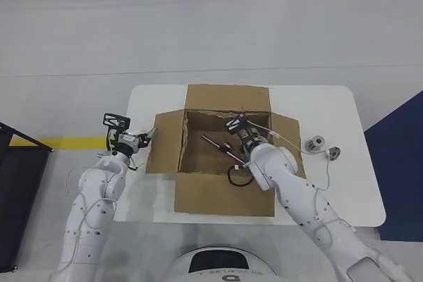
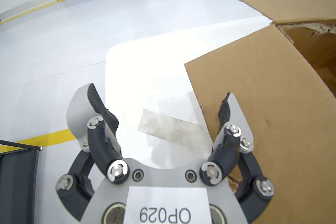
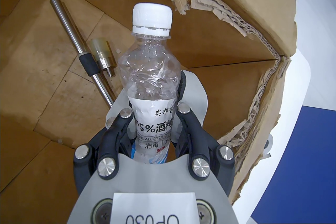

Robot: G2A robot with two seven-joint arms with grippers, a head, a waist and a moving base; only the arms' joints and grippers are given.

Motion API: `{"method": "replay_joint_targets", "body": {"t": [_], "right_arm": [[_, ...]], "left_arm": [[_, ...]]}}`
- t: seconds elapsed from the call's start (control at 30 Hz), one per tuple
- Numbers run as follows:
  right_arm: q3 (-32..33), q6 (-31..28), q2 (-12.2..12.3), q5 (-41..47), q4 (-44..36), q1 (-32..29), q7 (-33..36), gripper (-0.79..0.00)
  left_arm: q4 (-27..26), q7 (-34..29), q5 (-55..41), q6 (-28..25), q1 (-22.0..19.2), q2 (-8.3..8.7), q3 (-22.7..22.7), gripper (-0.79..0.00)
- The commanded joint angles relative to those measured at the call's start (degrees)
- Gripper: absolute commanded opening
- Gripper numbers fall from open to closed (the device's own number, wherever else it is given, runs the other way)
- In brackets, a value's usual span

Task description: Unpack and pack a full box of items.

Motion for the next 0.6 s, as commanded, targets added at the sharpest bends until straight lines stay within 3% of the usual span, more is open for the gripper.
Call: {"method": "replay_joint_targets", "body": {"t": [0.0,0.23,0.33,0.4,0.5,0.57], "right_arm": [[-0.01,-0.03,-0.1,-0.68,0.09,-0.21,0.22,-0.486],[1.72,-1.44,-0.05,-1.86,-2.39,-2.2,0.75,-0.394],[3.76,-2.94,0.32,-2.4,-4.55,-3.7,0.38,-0.163],[6.43,-5.13,0.85,-1.44,-8.41,-5.56,-1.09,-0.083],[14.6,-10.01,2.22,3.63,-17.47,-11.57,-5.54,-0.092],[22.58,-12.77,3.17,8.41,-23.77,-17.22,-10.06,-0.154]], "left_arm": [[0.0,0.0,0.0,0.0,0.0,0.0,0.0,0.0],[0.0,0.0,0.0,0.0,0.0,0.0,0.0,0.0],[0.0,0.0,0.0,0.0,0.0,0.0,0.0,0.0],[0.0,0.0,0.0,0.0,0.0,0.0,0.0,0.0],[0.0,0.0,0.0,0.0,0.0,0.0,0.0,0.0],[0.0,0.0,0.0,0.0,0.0,0.0,0.0,0.0]]}}
